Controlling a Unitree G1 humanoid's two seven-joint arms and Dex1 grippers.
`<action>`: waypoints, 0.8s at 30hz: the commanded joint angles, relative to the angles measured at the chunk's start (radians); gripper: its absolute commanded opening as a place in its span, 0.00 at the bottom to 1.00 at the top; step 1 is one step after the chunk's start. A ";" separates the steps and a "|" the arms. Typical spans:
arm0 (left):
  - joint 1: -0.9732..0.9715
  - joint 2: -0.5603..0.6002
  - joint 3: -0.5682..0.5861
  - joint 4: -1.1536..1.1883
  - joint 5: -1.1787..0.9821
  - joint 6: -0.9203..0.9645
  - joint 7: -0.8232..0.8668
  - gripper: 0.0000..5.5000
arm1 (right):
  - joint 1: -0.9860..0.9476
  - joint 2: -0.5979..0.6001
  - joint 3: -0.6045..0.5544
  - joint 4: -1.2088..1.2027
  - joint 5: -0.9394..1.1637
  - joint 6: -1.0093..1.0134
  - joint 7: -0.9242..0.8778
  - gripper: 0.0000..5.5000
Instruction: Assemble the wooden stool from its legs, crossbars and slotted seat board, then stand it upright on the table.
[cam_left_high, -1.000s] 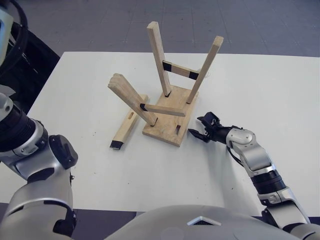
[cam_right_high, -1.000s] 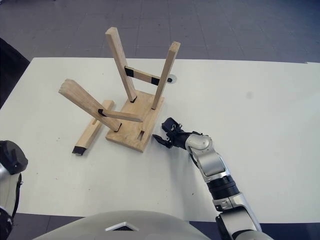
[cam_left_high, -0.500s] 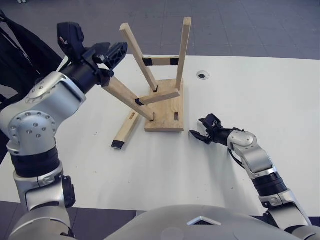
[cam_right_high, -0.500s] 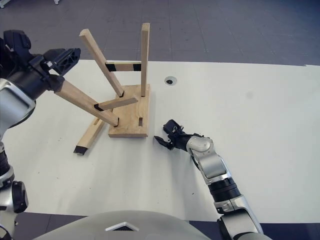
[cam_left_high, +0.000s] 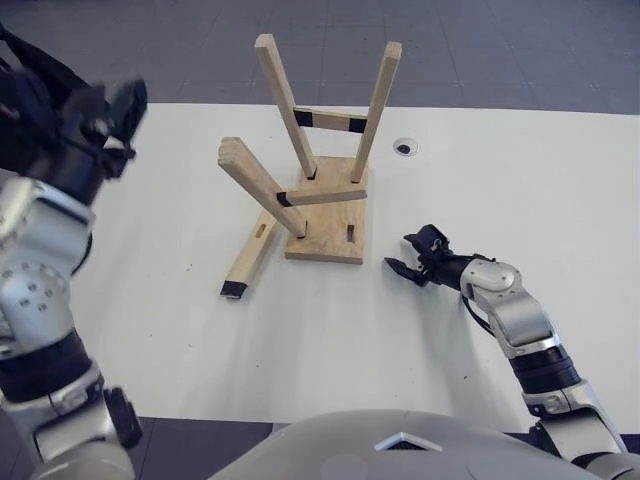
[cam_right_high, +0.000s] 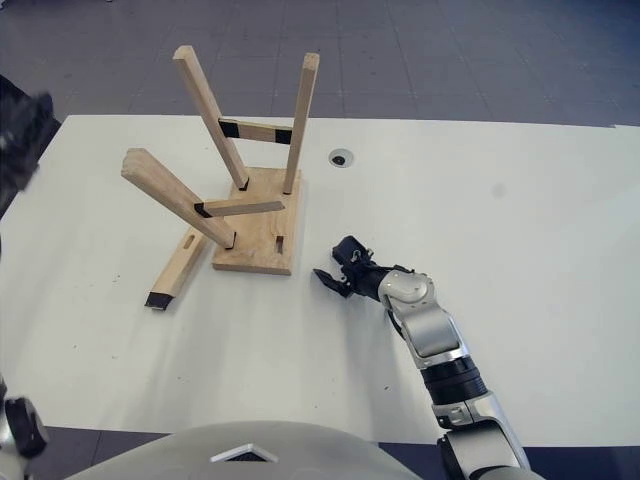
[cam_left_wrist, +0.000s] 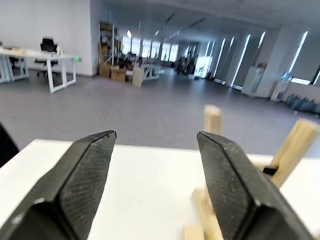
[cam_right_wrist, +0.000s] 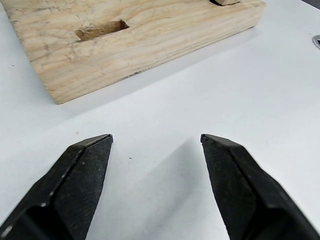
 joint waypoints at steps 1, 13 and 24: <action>0.270 -0.064 -0.126 -0.058 0.150 -0.082 -0.114 0.62 | 0.001 -0.006 -0.009 -0.023 0.003 0.028 -0.009 0.59; 0.420 -0.054 -0.411 0.097 0.590 -0.257 -0.230 0.62 | -0.005 -0.012 0.004 -0.020 -0.002 0.027 0.001 0.59; 0.397 -0.078 -0.435 0.041 0.605 -0.168 -0.238 0.62 | -0.013 -0.014 0.008 -0.009 -0.008 0.028 0.005 0.59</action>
